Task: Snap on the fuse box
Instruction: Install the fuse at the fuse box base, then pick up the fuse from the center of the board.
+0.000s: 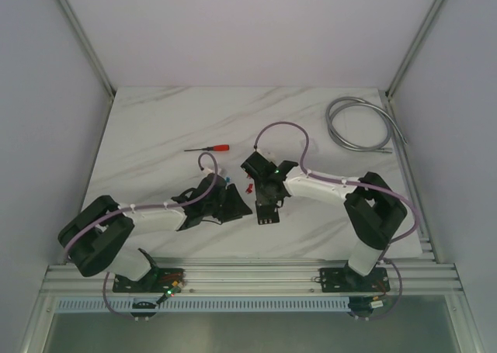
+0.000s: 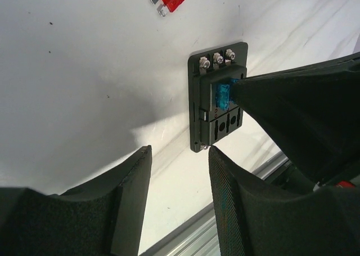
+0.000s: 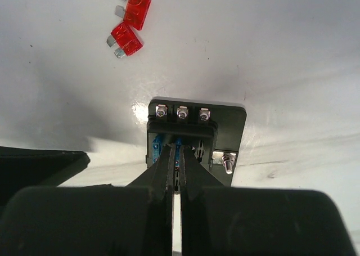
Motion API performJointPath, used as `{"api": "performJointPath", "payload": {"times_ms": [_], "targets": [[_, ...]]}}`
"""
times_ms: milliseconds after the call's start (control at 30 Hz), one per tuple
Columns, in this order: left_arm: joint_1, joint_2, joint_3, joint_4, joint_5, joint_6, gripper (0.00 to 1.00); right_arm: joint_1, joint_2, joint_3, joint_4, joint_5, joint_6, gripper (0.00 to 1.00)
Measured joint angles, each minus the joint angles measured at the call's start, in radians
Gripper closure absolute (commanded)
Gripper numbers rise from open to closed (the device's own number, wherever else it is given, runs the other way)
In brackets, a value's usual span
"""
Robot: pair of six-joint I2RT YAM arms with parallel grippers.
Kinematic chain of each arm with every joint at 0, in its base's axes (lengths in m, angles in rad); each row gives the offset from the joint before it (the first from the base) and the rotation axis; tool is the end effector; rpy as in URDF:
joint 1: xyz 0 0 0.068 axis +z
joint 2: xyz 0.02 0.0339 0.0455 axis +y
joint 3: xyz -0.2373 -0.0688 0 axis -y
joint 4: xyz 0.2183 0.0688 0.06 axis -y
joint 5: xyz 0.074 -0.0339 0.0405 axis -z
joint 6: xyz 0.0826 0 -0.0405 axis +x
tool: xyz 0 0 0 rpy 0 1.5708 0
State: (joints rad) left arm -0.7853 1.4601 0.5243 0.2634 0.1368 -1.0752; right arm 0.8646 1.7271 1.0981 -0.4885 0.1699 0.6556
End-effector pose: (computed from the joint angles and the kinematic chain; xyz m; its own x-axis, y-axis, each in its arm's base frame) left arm 0.1996 -0.2155 0.1121 -0.8920 -0.3405 -0.2973 -0.0185 0.6847 -0.7286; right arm 0.2292 0.2472 0.1283 -0.8903 -0.1179 -0.4398 -0.2007 0.9686 0.1465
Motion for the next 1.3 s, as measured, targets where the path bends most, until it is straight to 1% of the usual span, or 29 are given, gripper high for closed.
{"api": "performJointPath", "payload": {"times_ms": [67,300,333,433,667,767,867,1067,1200,1300], "targets": [[0.005,-0.017,-0.006,-0.005,-0.006,0.0,0.45,0.01,0.02,0.03,-0.031,0.014,-0.015,1.0],[0.035,-0.135,-0.036,-0.048,-0.045,0.006,0.36,0.043,0.058,0.101,-0.1,0.056,-0.06,1.0],[0.042,-0.15,-0.04,-0.054,-0.051,0.007,0.36,0.044,0.058,0.103,-0.103,0.058,-0.062,0.99],[0.061,-0.183,-0.051,-0.074,-0.069,0.014,0.34,0.046,0.056,0.105,-0.105,0.06,-0.066,0.92],[0.094,-0.235,-0.072,-0.121,-0.096,0.026,0.27,0.046,0.051,0.106,-0.101,0.055,-0.078,0.73],[0.103,-0.251,-0.073,-0.139,-0.107,0.034,0.26,0.048,0.042,0.106,-0.089,0.051,-0.08,0.67],[0.115,-0.267,-0.073,-0.161,-0.119,0.048,0.26,0.048,0.004,0.106,-0.086,0.053,-0.081,0.59],[0.161,-0.283,-0.073,-0.209,-0.146,0.096,0.24,0.048,-0.097,0.103,-0.041,0.078,-0.11,0.5],[0.219,-0.283,-0.056,-0.251,-0.154,0.144,0.2,0.045,-0.103,0.097,0.008,0.089,-0.168,0.43],[0.27,-0.283,-0.039,-0.263,-0.152,0.174,0.16,0.042,-0.1,0.086,0.06,0.086,-0.229,0.4]]}}
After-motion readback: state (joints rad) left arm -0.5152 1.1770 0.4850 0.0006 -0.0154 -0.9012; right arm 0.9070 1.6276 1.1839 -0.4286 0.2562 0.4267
